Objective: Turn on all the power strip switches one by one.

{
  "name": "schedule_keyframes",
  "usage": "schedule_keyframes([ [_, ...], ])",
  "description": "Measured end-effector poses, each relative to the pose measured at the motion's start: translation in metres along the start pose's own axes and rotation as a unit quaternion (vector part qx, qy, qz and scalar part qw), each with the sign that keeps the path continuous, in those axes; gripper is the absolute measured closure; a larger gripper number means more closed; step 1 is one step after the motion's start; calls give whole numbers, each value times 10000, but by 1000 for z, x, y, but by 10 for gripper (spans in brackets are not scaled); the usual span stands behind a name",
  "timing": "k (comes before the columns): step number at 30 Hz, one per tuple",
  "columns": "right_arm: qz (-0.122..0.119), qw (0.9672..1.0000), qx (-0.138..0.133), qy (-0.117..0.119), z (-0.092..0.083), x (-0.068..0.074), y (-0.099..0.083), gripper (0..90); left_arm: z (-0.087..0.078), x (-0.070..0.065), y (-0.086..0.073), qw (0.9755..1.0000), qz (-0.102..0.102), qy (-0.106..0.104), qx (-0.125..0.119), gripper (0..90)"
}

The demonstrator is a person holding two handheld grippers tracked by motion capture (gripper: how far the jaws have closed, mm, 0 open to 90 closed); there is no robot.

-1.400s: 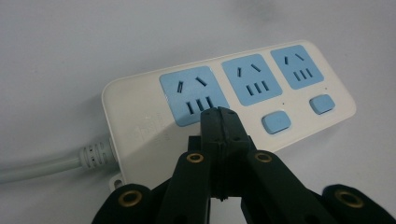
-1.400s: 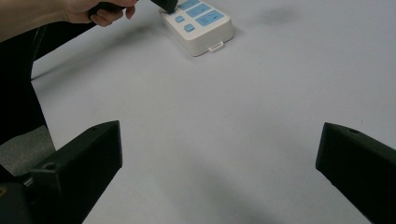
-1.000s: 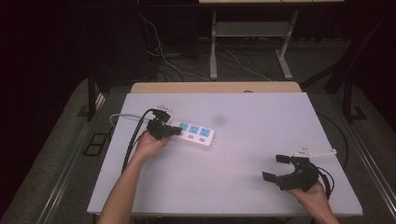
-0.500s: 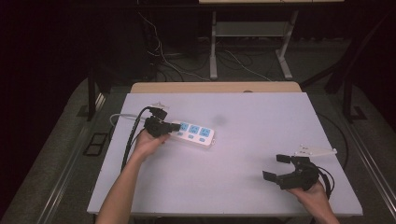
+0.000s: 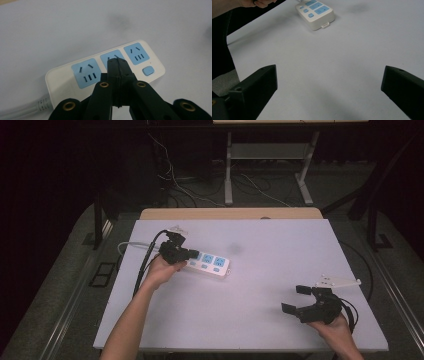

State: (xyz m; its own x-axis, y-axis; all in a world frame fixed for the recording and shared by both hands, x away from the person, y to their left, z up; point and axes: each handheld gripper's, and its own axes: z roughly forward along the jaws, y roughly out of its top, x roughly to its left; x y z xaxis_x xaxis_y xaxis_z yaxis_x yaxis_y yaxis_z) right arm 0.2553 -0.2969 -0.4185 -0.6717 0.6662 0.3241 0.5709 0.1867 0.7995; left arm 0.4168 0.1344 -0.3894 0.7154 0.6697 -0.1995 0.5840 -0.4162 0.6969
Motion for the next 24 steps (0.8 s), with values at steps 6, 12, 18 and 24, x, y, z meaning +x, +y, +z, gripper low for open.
schedule_keyframes([
  [6, 5, 10000, -14, 3, -1, 0, 0, 3, 4, -5, 4, 10000, 69, -49, 38, 894],
  [12, 4, 10000, -7, 7, -1, 0, 0, 3, 10, -7, 3, 9998, 99, -69, 159, 894],
  [18, -22, 10000, 7, 8, 0, 0, 0, 4, 14, -10, 1, 9995, 164, -103, 266, 893],
  [24, -23, 10000, -3, 7, 0, 0, 0, 3, 19, -9, 0, 9991, 173, -84, 379, 893],
])
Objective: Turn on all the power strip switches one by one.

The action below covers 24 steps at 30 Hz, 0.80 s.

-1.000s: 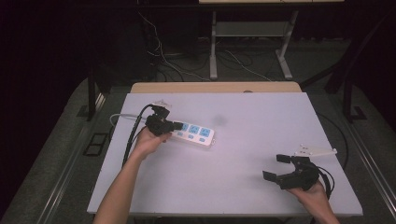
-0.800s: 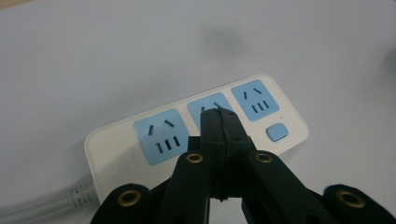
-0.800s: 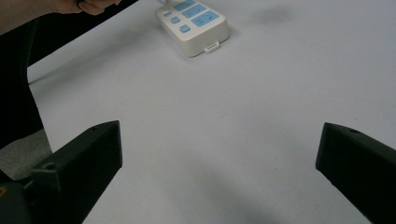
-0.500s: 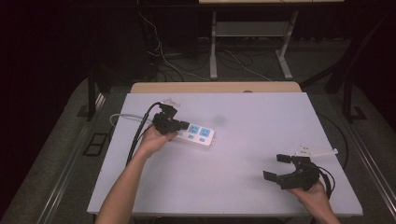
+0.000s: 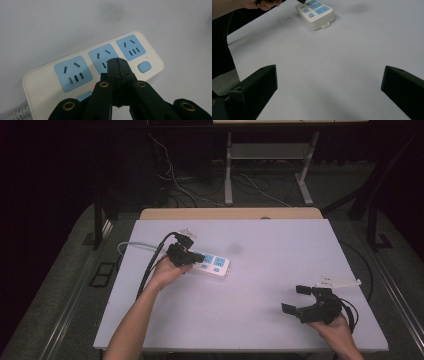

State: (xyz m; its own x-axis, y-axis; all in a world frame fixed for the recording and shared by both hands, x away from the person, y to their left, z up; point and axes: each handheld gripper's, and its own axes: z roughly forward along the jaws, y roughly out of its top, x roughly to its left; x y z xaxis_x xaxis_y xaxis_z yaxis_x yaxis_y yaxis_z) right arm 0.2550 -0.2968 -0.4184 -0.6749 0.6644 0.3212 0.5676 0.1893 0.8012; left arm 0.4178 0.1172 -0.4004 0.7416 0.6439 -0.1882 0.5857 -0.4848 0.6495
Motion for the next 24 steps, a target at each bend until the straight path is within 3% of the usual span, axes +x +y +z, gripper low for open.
schedule_keyframes([
  [24, -9, 10000, 12, 19, 0, 0, 0, 3, 13, -5, -3, 9997, 132, -90, 181, 893],
])
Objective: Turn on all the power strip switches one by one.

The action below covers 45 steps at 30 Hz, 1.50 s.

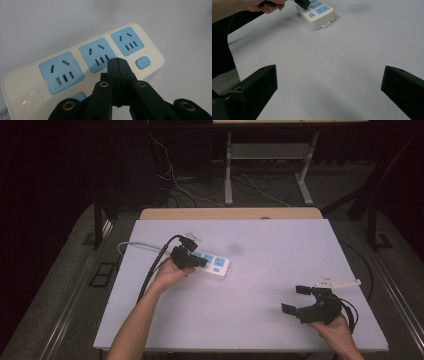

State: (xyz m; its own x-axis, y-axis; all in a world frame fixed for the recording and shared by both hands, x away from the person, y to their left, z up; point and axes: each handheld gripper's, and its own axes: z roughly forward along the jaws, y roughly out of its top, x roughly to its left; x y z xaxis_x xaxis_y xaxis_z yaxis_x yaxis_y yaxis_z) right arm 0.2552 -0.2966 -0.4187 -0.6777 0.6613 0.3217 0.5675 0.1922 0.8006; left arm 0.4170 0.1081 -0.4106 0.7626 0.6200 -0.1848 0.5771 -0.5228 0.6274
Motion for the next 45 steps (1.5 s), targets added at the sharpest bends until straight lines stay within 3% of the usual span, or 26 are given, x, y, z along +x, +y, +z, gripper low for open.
schedule_keyframes([
  [5, 0, 10000, 1, -1, 0, 0, 0, 3, 0, 1, 0, 9999, -91, -41, -11, 893],
  [9, 7, 10000, 2, -22, 0, -1, 0, 3, 1, 1, 0, 10000, -43, -22, 30, 896],
  [13, 8, 10000, 2, -14, 0, 0, 0, 3, 1, 6, -3, 9996, -223, -177, -27, 897],
  [16, 5, 10000, 9, -9, 0, 0, 0, 4, 2, 5, -3, 9998, -127, -142, -29, 897],
  [23, -12, 10000, -12, -11, -1, 0, 0, 3, 3, 8, -2, 9994, -226, -246, 47, 900],
  [45, 27, 10000, -36, -10, -2, -1, 0, 4, 3, 0, 1, 9999, -46, -3, 160, 898],
])
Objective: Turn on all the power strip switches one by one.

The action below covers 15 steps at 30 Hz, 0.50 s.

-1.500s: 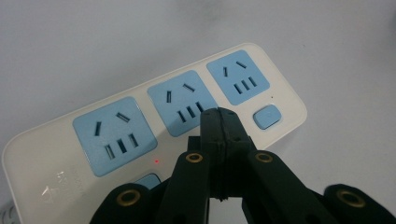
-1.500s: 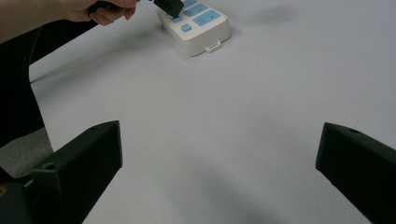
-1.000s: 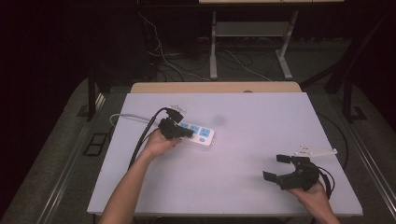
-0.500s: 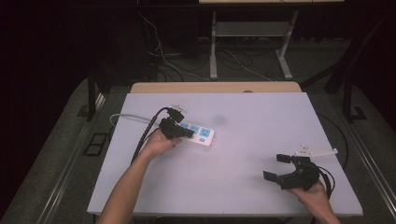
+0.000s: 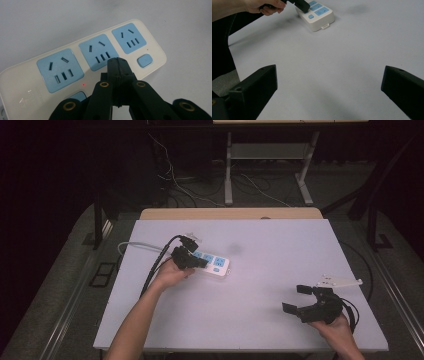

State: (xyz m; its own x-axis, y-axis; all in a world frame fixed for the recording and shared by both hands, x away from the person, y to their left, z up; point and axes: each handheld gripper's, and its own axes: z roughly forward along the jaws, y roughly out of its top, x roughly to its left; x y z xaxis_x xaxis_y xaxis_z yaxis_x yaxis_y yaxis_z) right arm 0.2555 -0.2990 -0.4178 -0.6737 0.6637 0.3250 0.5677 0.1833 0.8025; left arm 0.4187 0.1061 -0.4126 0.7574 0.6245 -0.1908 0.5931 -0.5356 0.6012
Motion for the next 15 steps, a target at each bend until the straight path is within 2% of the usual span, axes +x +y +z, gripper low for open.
schedule_keyframes([
  [15, 8, 10000, -15, 2, 0, -1, 0, 3, -3, 3, 0, 9999, -65, -21, -100, 896],
])
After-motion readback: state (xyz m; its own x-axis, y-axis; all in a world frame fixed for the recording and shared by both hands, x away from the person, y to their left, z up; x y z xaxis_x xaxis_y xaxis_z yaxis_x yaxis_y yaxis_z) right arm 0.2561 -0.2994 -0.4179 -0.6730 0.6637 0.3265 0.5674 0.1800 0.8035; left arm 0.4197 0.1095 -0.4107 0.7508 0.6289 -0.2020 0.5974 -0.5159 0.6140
